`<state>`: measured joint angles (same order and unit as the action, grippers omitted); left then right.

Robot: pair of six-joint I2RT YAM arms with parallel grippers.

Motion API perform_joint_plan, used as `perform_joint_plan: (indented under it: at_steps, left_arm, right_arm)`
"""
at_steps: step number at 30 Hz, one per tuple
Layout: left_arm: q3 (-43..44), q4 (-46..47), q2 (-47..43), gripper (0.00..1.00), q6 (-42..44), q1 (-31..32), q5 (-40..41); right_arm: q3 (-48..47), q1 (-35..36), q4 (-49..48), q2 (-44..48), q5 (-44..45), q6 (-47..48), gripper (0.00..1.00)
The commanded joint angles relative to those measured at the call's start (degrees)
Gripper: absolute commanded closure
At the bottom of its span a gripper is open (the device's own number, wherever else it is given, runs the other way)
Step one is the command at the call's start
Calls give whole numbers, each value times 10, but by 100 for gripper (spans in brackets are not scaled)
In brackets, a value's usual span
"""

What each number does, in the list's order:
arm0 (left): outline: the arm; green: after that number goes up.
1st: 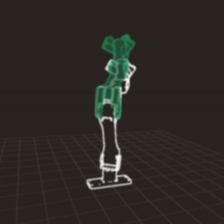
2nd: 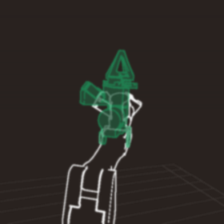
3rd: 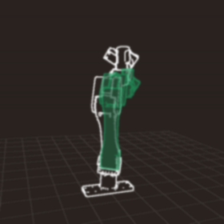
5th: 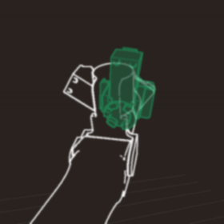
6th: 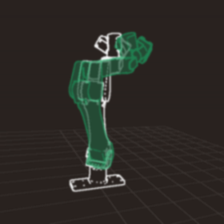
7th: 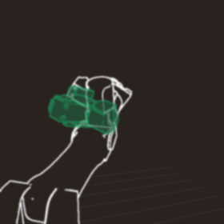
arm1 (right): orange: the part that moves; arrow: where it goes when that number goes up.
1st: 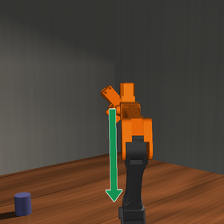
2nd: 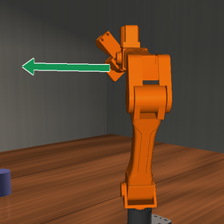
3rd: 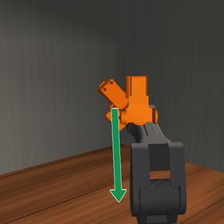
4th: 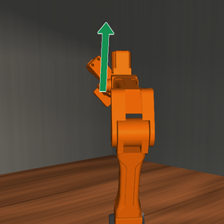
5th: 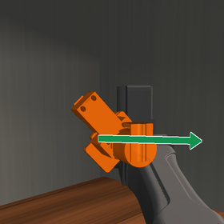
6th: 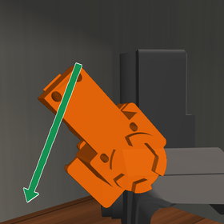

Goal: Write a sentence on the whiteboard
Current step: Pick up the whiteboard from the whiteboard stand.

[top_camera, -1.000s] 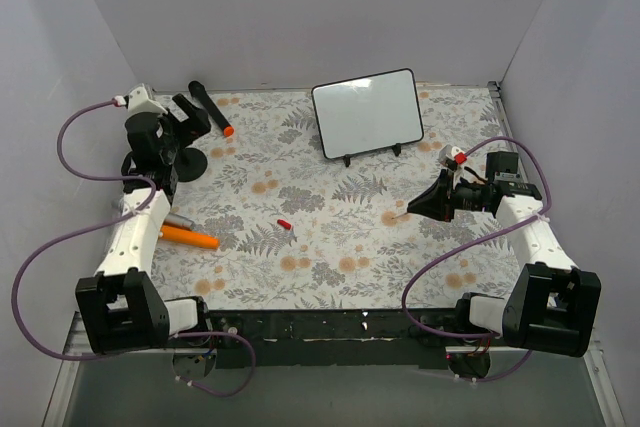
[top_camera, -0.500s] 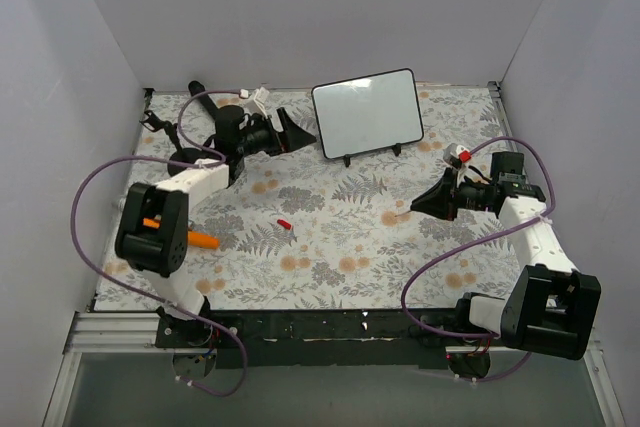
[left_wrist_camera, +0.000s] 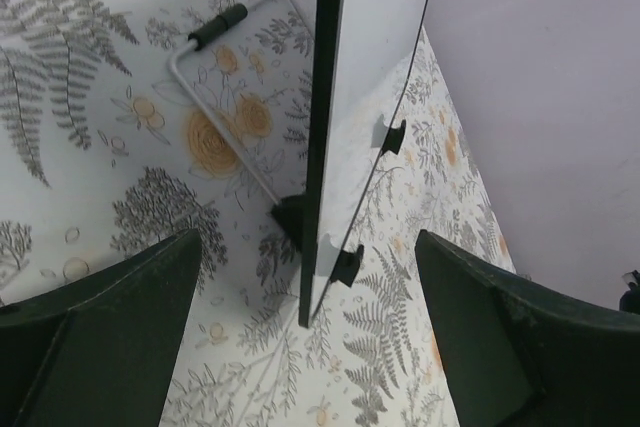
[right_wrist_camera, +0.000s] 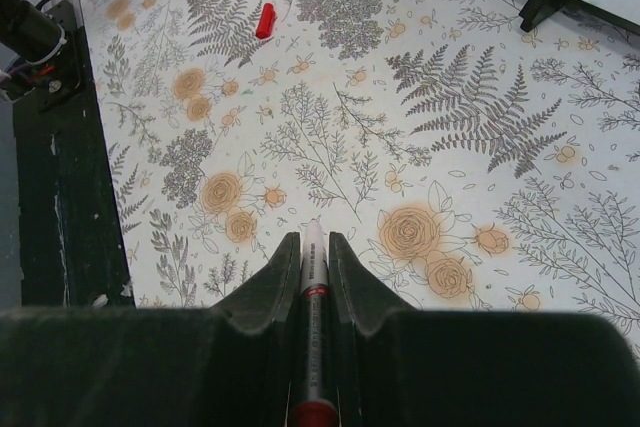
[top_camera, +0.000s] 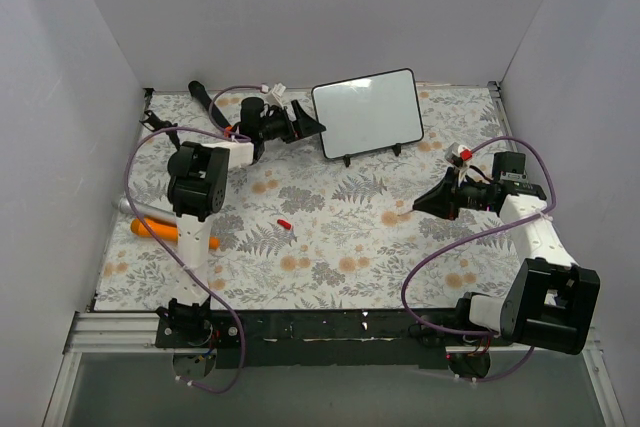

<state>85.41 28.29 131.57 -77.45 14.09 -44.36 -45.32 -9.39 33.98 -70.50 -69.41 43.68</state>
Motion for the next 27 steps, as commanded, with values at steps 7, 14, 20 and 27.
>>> perform_joint_plan:
  at_steps: [7,14,20,27]
  left_arm:
    - [147,87,98,25,-67,1,-32]
    - [206,108,141,43,-102,0,-42]
    - [215,134,152,50,-128,0,-45]
    - [222,164,164,51,-144,6,-62]
  right_arm:
    - [-7,-4,-5,-10,-4,11,99]
    - [-10,-5,1,-17,-5,18,99]
    - [-10,-4,2,-19,-6,19,99]
    - [-10,-4,2,-21,-4,19,99]
